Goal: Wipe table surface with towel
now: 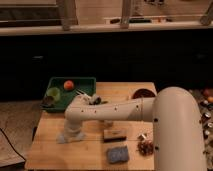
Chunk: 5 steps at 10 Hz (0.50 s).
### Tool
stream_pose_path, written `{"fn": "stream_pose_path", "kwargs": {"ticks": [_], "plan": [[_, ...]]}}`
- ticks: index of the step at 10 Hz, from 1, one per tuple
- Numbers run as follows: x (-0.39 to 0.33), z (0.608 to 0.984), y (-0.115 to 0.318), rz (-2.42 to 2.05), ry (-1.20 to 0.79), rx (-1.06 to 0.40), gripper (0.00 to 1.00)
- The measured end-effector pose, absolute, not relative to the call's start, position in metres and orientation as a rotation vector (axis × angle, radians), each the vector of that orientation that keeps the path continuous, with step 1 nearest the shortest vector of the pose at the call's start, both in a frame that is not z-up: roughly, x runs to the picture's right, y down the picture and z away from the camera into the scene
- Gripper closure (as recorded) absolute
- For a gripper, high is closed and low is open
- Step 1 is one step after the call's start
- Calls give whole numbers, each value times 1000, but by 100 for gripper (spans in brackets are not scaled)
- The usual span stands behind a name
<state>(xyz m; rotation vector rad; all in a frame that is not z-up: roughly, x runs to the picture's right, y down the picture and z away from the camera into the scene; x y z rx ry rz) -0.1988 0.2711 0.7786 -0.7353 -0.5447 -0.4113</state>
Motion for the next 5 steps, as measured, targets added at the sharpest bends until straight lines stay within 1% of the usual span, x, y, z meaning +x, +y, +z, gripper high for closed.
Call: {"fn": "stream_pose_path", "kwargs": {"ticks": [5], "plan": [[-199,779,266,-372,-523,-757,20]]}}
